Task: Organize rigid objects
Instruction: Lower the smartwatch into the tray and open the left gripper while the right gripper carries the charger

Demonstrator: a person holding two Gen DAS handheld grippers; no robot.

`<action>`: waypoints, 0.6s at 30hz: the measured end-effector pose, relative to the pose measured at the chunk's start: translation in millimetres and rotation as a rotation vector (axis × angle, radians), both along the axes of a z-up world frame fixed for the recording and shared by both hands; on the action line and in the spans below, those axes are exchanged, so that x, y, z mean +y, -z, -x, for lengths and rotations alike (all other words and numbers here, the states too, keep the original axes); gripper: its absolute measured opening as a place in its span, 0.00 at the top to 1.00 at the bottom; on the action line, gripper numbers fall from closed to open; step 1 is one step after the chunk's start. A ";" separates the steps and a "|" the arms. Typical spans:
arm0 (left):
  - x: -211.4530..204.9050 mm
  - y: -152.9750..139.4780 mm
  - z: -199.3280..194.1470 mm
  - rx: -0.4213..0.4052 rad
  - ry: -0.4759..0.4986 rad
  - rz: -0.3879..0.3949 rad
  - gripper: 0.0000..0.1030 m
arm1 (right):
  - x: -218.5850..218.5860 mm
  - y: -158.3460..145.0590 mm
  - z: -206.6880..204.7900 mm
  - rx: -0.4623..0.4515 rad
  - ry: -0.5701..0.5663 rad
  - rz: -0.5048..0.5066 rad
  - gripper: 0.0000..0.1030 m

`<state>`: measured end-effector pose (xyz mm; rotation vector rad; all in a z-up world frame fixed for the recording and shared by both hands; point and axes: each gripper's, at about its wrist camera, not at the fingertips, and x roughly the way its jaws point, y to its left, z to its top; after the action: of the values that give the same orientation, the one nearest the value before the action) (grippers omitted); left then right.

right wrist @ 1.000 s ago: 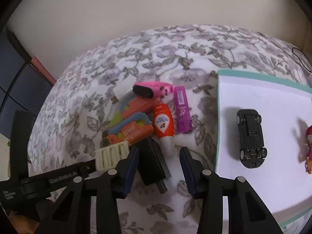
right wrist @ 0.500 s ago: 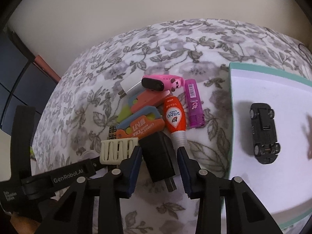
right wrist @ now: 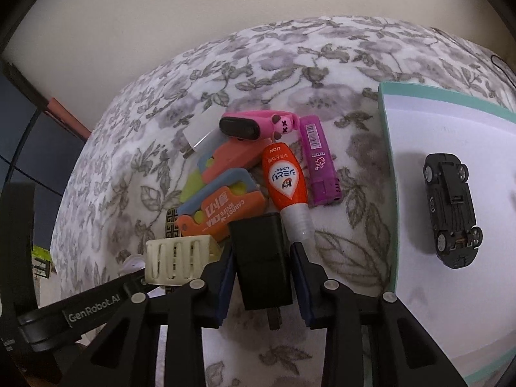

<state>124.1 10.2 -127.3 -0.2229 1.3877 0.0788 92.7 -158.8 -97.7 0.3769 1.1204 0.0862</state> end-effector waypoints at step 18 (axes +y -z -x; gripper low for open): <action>3.0 -12.7 -3.6 -0.043 -0.015 0.012 0.42 | -23.4 -14.1 10.8 -0.017 -0.012 -0.023 0.67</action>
<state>127.7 13.1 -114.6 -0.2438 1.3440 0.0772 81.9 -182.1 -83.6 0.3895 1.1057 0.1132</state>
